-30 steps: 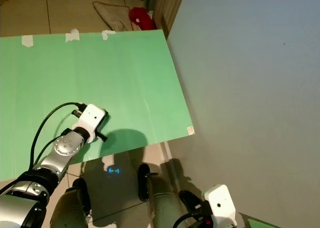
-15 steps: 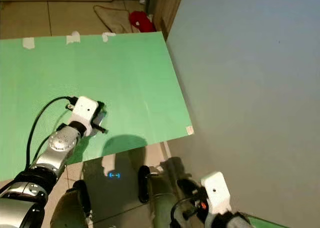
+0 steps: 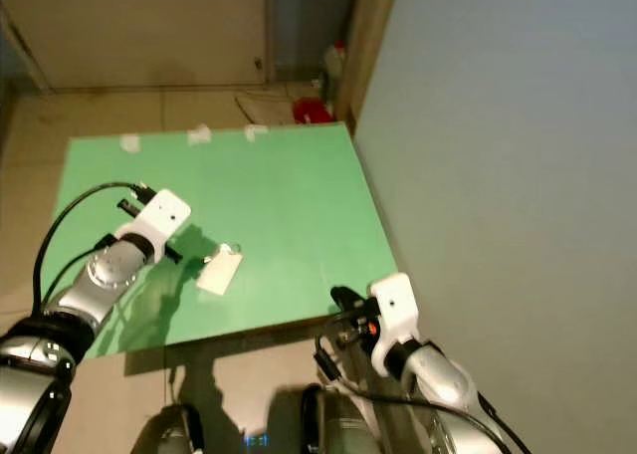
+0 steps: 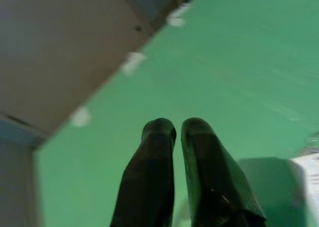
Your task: Hang keys on a hook
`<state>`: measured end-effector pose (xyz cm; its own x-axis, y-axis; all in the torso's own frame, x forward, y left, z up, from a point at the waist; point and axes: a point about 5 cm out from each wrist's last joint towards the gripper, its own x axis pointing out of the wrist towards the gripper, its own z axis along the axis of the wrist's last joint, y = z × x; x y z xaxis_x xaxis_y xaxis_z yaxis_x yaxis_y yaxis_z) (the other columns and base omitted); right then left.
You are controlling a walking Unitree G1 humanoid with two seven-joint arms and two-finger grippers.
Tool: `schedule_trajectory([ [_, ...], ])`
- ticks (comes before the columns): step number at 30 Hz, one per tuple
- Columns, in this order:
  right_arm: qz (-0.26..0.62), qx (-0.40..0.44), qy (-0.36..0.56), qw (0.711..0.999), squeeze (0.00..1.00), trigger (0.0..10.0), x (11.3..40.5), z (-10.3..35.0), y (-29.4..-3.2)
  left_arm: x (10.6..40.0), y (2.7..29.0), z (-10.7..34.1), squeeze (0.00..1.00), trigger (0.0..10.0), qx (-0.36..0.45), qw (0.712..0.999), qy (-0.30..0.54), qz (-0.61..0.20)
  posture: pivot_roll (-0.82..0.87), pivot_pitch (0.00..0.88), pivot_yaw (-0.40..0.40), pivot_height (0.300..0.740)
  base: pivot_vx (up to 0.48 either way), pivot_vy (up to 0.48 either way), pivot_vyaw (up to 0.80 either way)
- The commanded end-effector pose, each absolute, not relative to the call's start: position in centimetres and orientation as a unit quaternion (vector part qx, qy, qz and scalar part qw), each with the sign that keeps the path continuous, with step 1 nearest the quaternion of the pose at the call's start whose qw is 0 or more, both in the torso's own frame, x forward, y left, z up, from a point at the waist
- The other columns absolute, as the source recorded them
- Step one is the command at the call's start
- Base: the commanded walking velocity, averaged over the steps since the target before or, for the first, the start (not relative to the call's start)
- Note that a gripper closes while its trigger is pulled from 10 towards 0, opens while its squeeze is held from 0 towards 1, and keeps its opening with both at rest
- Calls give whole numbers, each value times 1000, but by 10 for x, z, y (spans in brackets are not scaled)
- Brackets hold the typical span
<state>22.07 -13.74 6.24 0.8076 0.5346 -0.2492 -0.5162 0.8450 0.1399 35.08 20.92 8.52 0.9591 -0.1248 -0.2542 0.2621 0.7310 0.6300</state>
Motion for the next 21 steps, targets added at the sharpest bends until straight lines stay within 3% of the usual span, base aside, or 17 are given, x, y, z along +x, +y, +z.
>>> schedule_trajectory([
  [1, 266, 27, 146, 952, 0, 10000, 221, 58, -144, 350, 209, 81, 1000, 10000, 362, 919, 113, -108, -159, 76, -89, 722, 0, 0, 0],
  [4, 265, 24, 143, 953, 0, 10000, 224, 58, -145, 352, 208, 83, 1000, 10000, 361, 920, 112, -106, -168, 73, -87, 722, 0, 0, 0],
  [8, 251, 14, 135, 958, 0, 10000, 230, 57, -147, 351, 209, 80, 1000, 10000, 227, 964, 118, -75, -154, 35, -66, 722, 0, 0, 0],
  [11, 221, 6, 135, 966, 0, 10000, 233, 53, -153, 342, 211, 71, 1000, 10000, 160, 978, 121, -59, -134, 24, -59, 722, 0, 0, 0],
  [15, 162, -13, 135, 977, 0, 10000, 235, 45, -168, 316, 198, 56, 1000, 10000, 109, 986, 100, -80, -84, 14, -55, 722, 0, 0, 0],
  [19, 123, -32, 132, 983, 0, 10000, 231, 40, -179, 261, 159, 67, 1000, 10000, 91, 983, 33, -157, -27, 4, -66, 722, 0, 0, 0],
  [21, 123, -33, 131, 983, 0, 10000, 230, 38, -178, 246, 152, 69, 1000, 10000, 91, 979, 20, -181, -20, 1, -66, 722, 0, 0, 0],
])
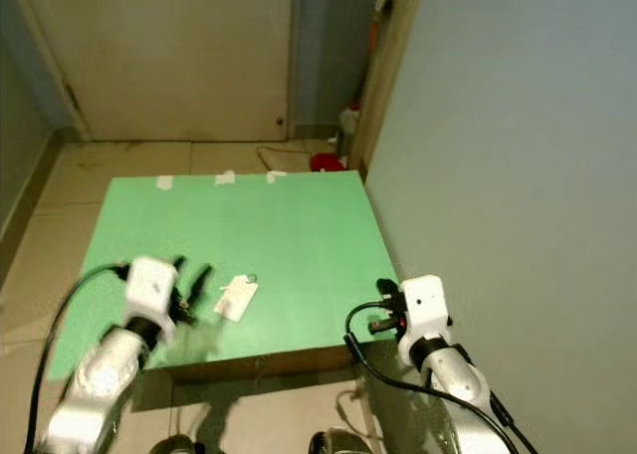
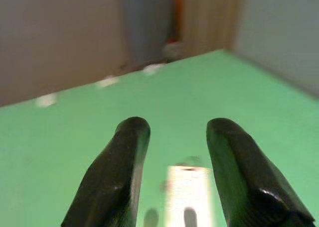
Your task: Hang keys on a hook
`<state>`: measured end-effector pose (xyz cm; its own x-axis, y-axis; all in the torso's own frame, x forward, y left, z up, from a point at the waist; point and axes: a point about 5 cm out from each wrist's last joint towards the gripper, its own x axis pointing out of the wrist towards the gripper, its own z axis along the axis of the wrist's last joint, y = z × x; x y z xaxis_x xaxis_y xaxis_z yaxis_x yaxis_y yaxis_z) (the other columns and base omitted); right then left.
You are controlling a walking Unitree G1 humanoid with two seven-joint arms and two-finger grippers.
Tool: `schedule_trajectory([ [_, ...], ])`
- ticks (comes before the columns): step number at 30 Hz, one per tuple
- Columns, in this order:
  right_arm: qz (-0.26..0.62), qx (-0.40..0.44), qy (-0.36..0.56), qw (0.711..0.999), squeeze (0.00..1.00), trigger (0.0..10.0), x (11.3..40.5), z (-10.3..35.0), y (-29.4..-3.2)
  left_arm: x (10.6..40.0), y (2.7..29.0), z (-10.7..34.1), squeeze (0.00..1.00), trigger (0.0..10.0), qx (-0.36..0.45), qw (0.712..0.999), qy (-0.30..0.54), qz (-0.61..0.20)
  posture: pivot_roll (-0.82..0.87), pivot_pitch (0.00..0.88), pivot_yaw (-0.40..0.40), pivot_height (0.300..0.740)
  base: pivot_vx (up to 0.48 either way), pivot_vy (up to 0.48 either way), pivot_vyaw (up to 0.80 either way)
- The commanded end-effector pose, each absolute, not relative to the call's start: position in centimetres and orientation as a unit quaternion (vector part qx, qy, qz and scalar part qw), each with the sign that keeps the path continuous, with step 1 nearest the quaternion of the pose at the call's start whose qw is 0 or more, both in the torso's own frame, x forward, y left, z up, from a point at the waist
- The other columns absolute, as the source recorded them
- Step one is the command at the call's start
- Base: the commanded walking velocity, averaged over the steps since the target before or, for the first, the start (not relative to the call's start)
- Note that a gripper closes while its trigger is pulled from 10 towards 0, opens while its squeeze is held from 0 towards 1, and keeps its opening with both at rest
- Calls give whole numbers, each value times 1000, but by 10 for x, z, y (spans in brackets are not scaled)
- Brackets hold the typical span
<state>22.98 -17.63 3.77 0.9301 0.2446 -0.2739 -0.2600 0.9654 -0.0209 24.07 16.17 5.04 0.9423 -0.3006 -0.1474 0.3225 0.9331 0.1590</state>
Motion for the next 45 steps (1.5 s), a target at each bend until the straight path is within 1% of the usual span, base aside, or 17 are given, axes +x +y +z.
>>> schedule_trajectory([
  [1, 122, -33, 129, 984, 0, 10000, 231, 37, -176, 239, 148, 69, 1000, 10000, 94, 976, 15, -195, -8, 0, -68, 722, 0, 0, 0],
  [3, 117, -33, 124, 985, 0, 10000, 233, 36, -173, 226, 142, 68, 1000, 10000, 100, 971, 13, -217, -1, 0, -66, 722, 0, 0, 0],
  [6, 117, -34, 122, 985, 0, 10000, 234, 36, -172, 221, 141, 65, 1000, 10000, 106, 969, 19, -220, 4, 0, -68, 722, 0, 0, 0],
  [8, 118, -39, 115, 986, 0, 10000, 236, 36, -167, 218, 143, 63, 1000, 10000, 86, 977, 43, -190, 10, 0, -71, 722, 0, 0, 0],
  [11, 122, -52, 108, 985, 0, 10000, 239, 38, -163, 223, 156, 54, 1000, 10000, 63, 986, 82, -134, 5, 0, -70, 722, 0, 0, 0],
  [13, 122, -55, 107, 985, 0, 10000, 239, 38, -163, 224, 158, 53, 1000, 10000, 62, 987, 86, -124, 5, 0, -70, 722, 0, 0, 0],
  [14, 121, -56, 108, 985, 0, 10000, 241, 38, -164, 226, 164, 49, 0, 10000, 56, 989, 98, -97, 2, 0, -69, 722, 0, 0, 0],
  [15, 122, -54, 108, 985, 0, 10000, 241, 38, -164, 228, 165, 48, 0, 10000, 52, 990, 102, -86, 1, 0, -68, 722, 0, 0, 0],
  [21, 119, -44, 109, 986, 0, 10000, 244, 38, -166, 235, 163, 51, 0, 10000, 45, 990, 99, -85, -5, 0, -67, 722, 0, 0, 0],
  [25, 119, -51, 106, 986, 0, 10000, 247, 39, -165, 238, 161, 55, 0, 10000, 62, 990, 89, -85, -11, 0, -66, 722, 0, 0, 0],
  [31, 130, -49, 100, 985, 0, 10000, 253, 41, -161, 241, 145, 63, 0, 10000, 72, 989, 69, -107, -6, 0, -63, 722, 0, 0, 0],
  [32, 136, -42, 95, 985, 149, 10000, 253, 43, -161, 241, 144, 64, 0, 10000, 75, 989, 67, -109, -6, 0, -63, 722, 0, 0, 775],
  [33, 139, -36, 91, 985, 149, 10000, 253, 44, -161, 242, 144, 64, 0, 10000, 77, 989, 66, -110, -1, 0, -65, 722, 0, 0, 775],
  [34, 134, -31, 90, 986, 1000, 10000, 254, 44, -161, 242, 144, 64, 0, 10000, 78, 989, 65, -110, -1, 0, -65, 722, 0, 0, 550],
  [37, 124, -51, 98, 986, 1000, 10000, 257, 42, -161, 243, 146, 66, 0, 10000, 71, 990, 65, -103, 5, 0, -65, 722, 0, 0, 183],
  [40, 138, -53, 92, 985, 1000, 10000, 259, 44, -158, 245, 146, 67, 0, 10000, 72, 990, 63, -102, 6, 0, -63, 722, 0, 0, 0],
  [45, 149, -55, 89, 983, 1000, 10000, 262, 45, -155, 246, 140, 69, 0, 10000, 82, 988, 58, -114, 2, 0, -60, 722, 0, 0, 0],
])
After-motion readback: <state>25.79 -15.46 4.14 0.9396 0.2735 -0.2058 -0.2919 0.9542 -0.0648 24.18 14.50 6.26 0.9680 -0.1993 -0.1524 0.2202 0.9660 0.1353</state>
